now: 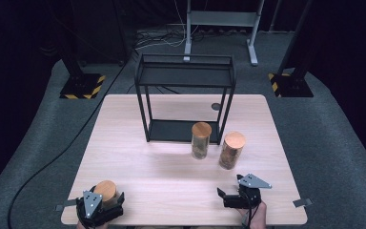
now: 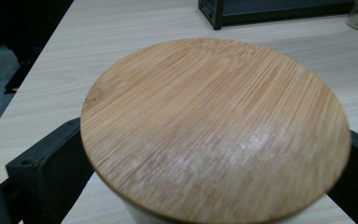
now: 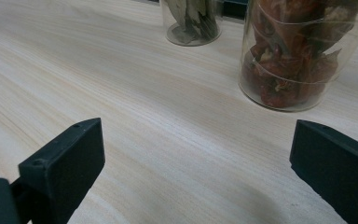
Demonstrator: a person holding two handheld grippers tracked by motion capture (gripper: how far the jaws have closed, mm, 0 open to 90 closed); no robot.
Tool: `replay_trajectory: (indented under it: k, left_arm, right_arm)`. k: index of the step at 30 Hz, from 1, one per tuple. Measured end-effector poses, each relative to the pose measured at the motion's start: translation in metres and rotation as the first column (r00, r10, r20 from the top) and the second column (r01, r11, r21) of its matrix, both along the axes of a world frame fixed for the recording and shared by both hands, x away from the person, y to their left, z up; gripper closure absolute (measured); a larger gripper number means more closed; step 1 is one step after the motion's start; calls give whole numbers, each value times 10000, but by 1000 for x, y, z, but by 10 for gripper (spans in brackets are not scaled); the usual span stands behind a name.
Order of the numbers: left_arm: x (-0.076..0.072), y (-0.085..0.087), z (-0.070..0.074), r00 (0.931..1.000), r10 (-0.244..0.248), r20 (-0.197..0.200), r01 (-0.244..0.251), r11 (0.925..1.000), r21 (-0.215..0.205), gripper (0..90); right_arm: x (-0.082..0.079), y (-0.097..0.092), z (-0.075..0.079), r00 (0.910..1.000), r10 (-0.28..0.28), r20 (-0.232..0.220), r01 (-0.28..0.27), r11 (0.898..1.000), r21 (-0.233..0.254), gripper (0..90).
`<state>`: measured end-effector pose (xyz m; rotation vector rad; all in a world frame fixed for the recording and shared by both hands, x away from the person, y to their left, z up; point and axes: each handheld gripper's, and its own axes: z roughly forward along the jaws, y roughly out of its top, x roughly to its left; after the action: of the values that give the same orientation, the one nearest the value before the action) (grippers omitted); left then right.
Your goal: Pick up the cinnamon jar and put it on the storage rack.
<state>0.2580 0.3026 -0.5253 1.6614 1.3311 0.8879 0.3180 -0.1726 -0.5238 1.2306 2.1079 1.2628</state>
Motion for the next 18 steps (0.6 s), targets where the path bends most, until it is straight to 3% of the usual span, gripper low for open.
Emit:
replay_trajectory:
  k: [18]
  left_arm:
    - [4, -2, -3, 10000, 67, 8, -67, 9999, -138, 0]
  right_arm:
    - [0, 1, 0, 10000, -12, 58, 13, 9999, -109, 25]
